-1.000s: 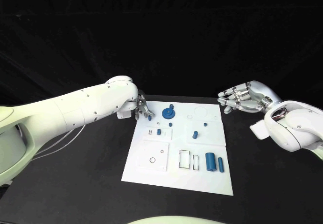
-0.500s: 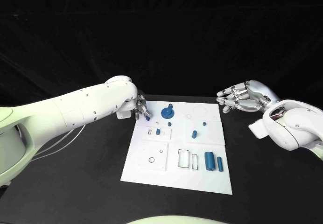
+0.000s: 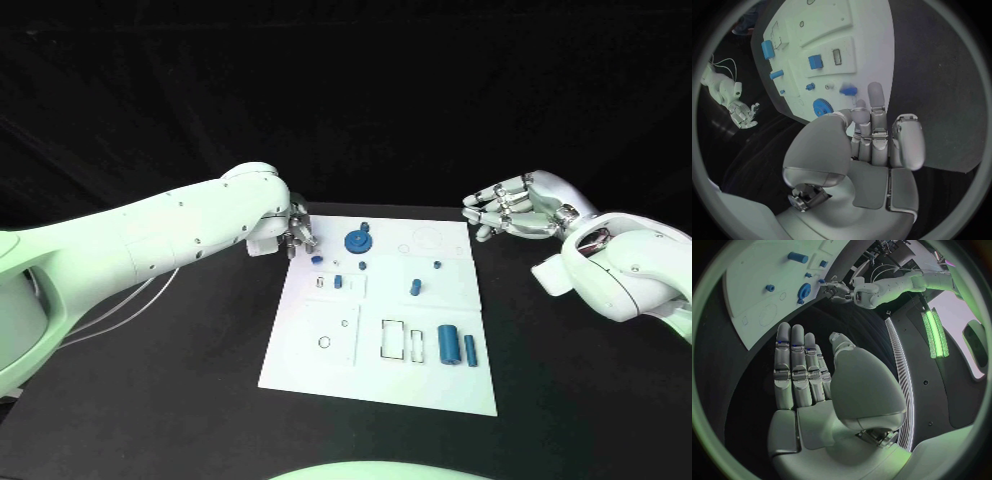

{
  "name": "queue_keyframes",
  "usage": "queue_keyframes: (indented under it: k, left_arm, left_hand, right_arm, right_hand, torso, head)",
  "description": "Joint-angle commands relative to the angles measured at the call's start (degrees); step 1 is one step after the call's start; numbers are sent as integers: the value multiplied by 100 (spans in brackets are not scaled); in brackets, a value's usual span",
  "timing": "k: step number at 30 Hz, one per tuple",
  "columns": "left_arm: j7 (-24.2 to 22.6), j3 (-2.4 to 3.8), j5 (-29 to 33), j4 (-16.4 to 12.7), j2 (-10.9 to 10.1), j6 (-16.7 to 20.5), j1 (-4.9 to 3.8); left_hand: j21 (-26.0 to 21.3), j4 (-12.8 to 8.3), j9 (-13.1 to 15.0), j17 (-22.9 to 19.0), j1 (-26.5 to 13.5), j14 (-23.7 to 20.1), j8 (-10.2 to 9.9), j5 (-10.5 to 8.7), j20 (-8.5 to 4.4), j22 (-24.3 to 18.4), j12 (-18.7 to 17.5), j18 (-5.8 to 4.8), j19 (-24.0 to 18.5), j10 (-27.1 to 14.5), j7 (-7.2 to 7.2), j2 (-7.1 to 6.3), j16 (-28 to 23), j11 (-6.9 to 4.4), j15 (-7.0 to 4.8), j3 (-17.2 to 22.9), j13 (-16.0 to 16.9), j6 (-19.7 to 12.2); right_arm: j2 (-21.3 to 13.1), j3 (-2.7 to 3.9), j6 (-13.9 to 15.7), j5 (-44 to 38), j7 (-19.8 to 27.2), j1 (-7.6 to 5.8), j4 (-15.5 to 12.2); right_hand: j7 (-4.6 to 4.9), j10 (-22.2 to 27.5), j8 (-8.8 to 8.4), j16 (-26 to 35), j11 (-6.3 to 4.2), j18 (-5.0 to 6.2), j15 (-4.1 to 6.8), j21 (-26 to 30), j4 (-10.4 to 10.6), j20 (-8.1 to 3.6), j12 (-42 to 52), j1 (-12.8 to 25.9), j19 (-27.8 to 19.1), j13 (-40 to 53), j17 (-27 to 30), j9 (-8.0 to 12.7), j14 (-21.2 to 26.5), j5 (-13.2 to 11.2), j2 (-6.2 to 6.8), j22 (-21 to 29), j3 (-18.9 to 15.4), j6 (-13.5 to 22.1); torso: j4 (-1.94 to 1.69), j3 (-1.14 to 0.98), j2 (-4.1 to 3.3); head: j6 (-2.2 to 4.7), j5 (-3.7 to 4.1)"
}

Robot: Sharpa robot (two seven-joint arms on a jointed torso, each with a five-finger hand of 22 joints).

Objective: Assemble the parts on the task board

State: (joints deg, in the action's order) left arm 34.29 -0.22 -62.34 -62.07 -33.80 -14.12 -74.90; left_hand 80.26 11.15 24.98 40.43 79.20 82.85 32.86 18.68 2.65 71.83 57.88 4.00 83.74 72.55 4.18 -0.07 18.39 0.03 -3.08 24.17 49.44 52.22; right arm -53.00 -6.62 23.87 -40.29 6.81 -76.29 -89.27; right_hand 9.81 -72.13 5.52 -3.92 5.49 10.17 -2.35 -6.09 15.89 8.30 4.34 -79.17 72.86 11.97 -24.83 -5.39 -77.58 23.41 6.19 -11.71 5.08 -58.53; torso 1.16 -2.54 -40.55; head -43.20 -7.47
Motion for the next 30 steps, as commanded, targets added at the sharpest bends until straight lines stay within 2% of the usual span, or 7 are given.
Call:
queue_keyframes:
  k: [1,6,12,22,25,26,30]
  left_arm:
    - [-70,2,232,-132,-86,158,2]
    - [-42,9,558,-669,-436,448,-2]
    - [-112,14,507,-1341,-826,823,-6]
    - [-338,11,203,-1714,-1051,1303,0]
    - [-441,7,180,-1776,-1111,1459,2]
    - [-490,4,176,-1801,-1136,1527,2]
    - [-751,-17,167,-1910,-1258,1756,7]
  left_hand:
    - [29,-249,-9,7,-128,2,8,-22,22,9,42,-37,17,69,21,-190,-29,-13,-3,399,31,-5]
    - [36,-361,81,11,-309,6,132,-29,10,25,138,-40,24,171,-11,-354,-33,-33,-15,797,126,0]
    - [64,-469,156,14,-425,5,224,-34,-1,76,195,-50,43,236,-25,-505,-38,-44,-32,1088,186,3]
    - [59,-412,194,17,-618,12,251,-48,4,69,86,-49,40,199,-23,-586,-38,-39,-27,1215,57,-27]
    - [33,-371,205,20,-757,15,243,-66,10,25,-213,-41,23,29,-24,-741,-37,-31,-21,1134,-284,-88]
    - [1,-331,199,21,-840,15,224,-74,15,-31,-411,-30,1,-90,-17,-819,-37,-21,-14,1061,-503,-126]
    - [-228,-244,106,30,-1014,7,98,-113,47,-411,-1125,41,-151,-577,72,-1103,-40,56,26,511,-1277,-246]
  right_arm:
    - [-1,2,-22,-9,22,1,-6]
    - [-10,2,-13,-2,29,1,-8]
    - [-24,2,-4,5,33,1,-18]
    - [-23,2,-7,14,40,1,-16]
    - [-24,2,-13,16,38,1,-12]
    - [-26,2,-14,17,38,1,-11]
    - [-35,2,-17,20,35,1,-11]
  right_hand:
    - [16,3,-20,8,30,40,-7,19,-28,25,-2,22,4,5,7,-6,-12,21,-55,6,16,6]
    - [17,4,-20,8,31,40,-8,21,-26,25,-2,30,6,5,8,-6,-11,28,-58,11,16,7]
    - [18,4,-20,8,32,39,-8,21,-24,26,-2,35,6,5,8,-6,-11,29,-58,12,14,7]
    - [18,4,-20,8,32,39,-8,21,-24,26,-2,35,6,5,8,-6,-11,29,-58,12,14,7]
    - [18,4,-20,8,32,39,-8,21,-24,26,-2,35,6,5,8,-6,-11,29,-58,12,14,7]
    - [18,4,-20,8,32,39,-8,21,-24,26,-2,35,6,5,8,-6,-11,29,-58,12,14,7]
    - [19,6,-20,9,33,38,-10,24,-19,26,-2,46,7,6,9,-7,-9,32,-62,17,12,8]
  torso:
    - [-15,1,8]
    - [-16,0,14]
    - [-21,1,13]
    - [-18,6,20]
    - [-7,3,16]
    - [-8,2,12]
    - [-10,2,7]
  head:
    - [-2,4]
    - [0,-32]
    - [11,-51]
    - [13,-70]
    - [19,-75]
    - [28,-74]
    - [29,-74]
